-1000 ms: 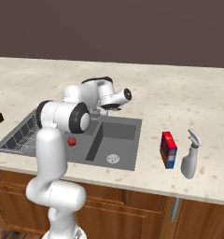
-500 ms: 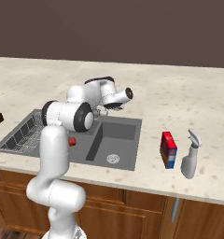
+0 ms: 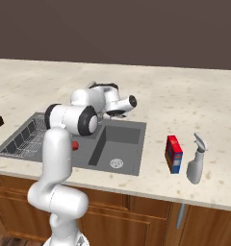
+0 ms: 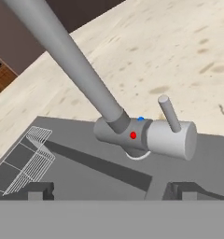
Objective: Pick up all produce items and place them in the sink. Turn on the sink faucet to wash them. Then turn the sink off and put them in the tray.
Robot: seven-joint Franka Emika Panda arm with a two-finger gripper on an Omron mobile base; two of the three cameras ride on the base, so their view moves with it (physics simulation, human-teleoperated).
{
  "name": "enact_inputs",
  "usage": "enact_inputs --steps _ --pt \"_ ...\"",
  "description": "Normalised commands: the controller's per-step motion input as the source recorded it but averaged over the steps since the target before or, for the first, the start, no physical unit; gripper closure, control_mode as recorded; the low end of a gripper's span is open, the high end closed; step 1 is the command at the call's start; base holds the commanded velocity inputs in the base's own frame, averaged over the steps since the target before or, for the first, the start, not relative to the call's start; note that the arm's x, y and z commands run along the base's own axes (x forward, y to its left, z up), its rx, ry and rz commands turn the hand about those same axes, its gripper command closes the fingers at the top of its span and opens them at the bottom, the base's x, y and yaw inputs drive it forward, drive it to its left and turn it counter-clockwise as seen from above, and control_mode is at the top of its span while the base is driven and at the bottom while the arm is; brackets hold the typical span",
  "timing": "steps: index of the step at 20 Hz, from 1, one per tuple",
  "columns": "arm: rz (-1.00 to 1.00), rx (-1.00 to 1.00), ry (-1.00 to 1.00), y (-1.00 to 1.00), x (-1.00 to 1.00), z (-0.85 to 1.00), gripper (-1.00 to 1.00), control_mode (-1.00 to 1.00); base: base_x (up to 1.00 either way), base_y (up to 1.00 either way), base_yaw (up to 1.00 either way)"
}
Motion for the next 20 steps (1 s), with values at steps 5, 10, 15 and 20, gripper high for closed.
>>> enact_inputs --steps 5,10,15,20 --pt "-0.03 0.00 0.00 0.02 0.22 -0.03 -1.00 -1.00 0.00 0.00 0.00" --pt "-0.04 0.00 0.00 0.00 0.35 0.00 -1.00 -1.00 0.00 0.00 0.00" --pt "-0.05 0.00 0.00 0.00 0.26 -0.02 -1.00 -1.00 0.00 0.00 0.00" --pt "-0.05 0.00 0.01 0.00 0.14 -0.16 -1.00 -1.00 0.00 0.00 0.00"
